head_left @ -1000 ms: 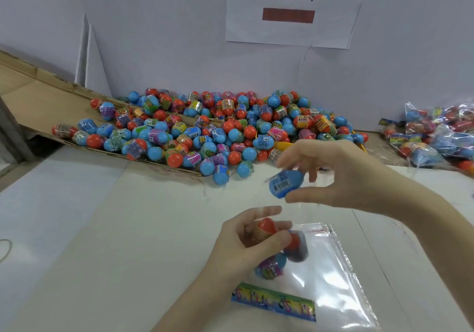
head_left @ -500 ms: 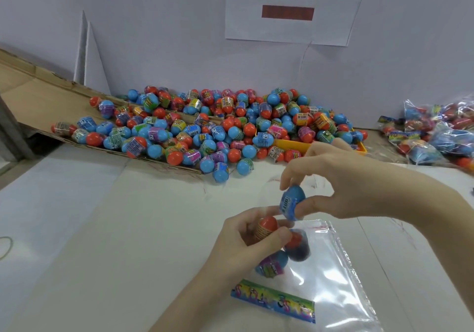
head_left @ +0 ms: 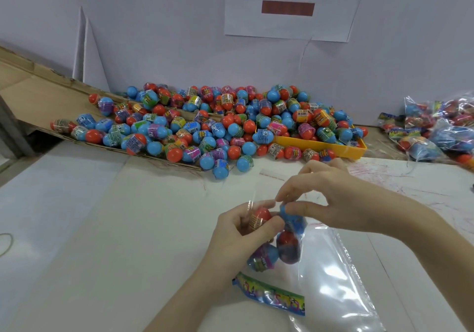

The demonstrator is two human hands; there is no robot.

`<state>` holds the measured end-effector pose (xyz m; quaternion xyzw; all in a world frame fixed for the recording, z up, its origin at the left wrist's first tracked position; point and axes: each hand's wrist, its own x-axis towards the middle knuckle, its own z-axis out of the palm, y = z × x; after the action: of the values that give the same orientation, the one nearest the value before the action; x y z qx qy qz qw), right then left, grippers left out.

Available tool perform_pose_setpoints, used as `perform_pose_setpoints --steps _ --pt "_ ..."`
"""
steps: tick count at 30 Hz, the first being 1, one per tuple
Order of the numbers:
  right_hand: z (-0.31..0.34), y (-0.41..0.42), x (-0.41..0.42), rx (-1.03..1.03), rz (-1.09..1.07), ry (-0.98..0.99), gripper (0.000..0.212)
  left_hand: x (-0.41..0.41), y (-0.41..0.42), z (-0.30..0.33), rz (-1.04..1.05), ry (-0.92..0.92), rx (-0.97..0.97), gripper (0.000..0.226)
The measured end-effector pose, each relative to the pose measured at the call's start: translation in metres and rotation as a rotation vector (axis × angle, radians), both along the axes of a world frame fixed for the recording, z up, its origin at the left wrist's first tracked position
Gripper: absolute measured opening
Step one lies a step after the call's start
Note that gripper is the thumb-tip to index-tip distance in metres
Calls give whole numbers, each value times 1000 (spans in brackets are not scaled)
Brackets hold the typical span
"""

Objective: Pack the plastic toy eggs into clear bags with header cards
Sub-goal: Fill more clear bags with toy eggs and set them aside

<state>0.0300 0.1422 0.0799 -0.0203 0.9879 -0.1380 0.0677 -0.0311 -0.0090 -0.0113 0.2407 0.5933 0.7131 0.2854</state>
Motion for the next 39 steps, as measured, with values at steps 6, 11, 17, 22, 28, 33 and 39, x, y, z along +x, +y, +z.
perform_pose_setpoints --steps 6,11,17,22,28,33,39 --pt "-11 -1 6 110 44 14 30 1 1 0 -16 0 3 44" --pt "-9 -1 5 29 81 1 20 1 1 -4 -7 -3 -13 47" --pt "-2 0 3 -267 -13 8 20 -1 1 -6 -25 6 -65 36" --pt "-7 0 4 -260 -42 -36 29 1 0 -4 -29 20 -63 37" --pt "-20 2 7 -58 4 90 25 0 -1 -3 5 1 -43 38" --pt "-27 -1 14 76 53 393 39 0 -1 -2 12 -23 -31 36" --pt "-20 -1 10 -597 -404 450 67 3 0 0 -13 -103 25 48"
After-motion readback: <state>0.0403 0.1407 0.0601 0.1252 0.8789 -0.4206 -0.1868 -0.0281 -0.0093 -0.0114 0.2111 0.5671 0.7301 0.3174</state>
